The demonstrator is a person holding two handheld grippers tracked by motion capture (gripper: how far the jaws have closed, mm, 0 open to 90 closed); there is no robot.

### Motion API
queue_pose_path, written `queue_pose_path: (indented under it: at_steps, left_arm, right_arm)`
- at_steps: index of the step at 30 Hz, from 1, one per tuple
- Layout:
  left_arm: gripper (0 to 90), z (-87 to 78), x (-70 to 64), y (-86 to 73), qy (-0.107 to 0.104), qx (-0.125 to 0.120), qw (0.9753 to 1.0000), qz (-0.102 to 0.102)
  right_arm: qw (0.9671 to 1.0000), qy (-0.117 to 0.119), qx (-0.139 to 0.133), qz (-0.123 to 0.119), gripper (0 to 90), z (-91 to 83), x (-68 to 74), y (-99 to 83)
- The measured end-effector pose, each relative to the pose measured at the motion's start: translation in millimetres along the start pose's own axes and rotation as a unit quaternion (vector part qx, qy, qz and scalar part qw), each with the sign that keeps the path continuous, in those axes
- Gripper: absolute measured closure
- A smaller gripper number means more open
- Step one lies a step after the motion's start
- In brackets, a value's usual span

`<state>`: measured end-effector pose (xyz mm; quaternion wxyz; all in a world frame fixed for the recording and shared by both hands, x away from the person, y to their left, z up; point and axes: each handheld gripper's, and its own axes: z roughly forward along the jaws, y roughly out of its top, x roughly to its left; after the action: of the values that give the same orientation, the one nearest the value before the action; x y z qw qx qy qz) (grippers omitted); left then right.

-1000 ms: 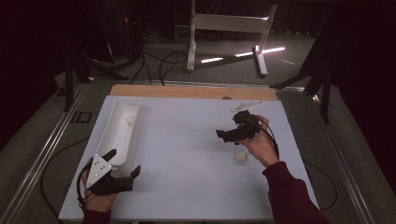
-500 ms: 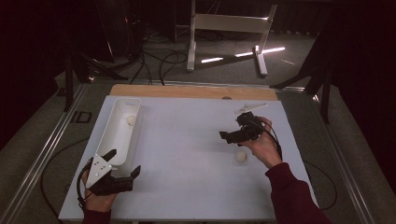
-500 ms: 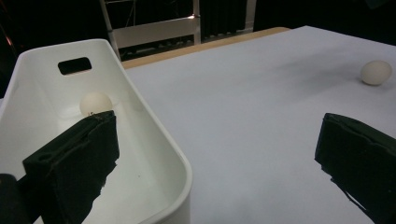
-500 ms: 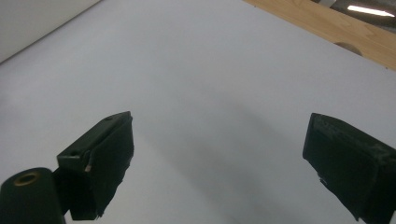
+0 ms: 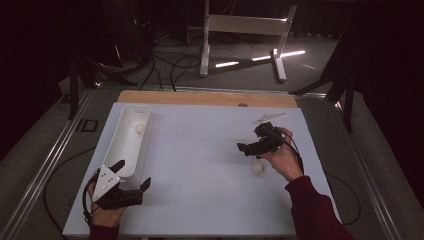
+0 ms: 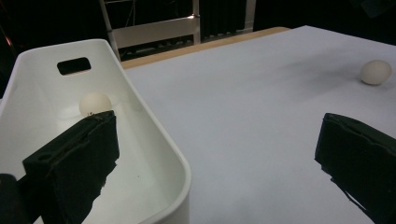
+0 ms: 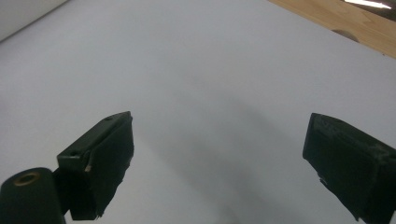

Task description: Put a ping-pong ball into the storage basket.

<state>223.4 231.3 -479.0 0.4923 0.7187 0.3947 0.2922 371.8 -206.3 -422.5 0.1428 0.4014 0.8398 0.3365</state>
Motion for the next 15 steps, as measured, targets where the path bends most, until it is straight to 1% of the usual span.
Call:
queue_pose_path:
  at_steps: [15]
  left_arm:
    - [0.2, 0.2, -0.3, 0.1, 0.0, 0.0, 1.0, 0.0]
  right_arm:
    - [0.9999, -0.005, 0.01, 0.006, 8.5, 0.5, -4.3, -8.2]
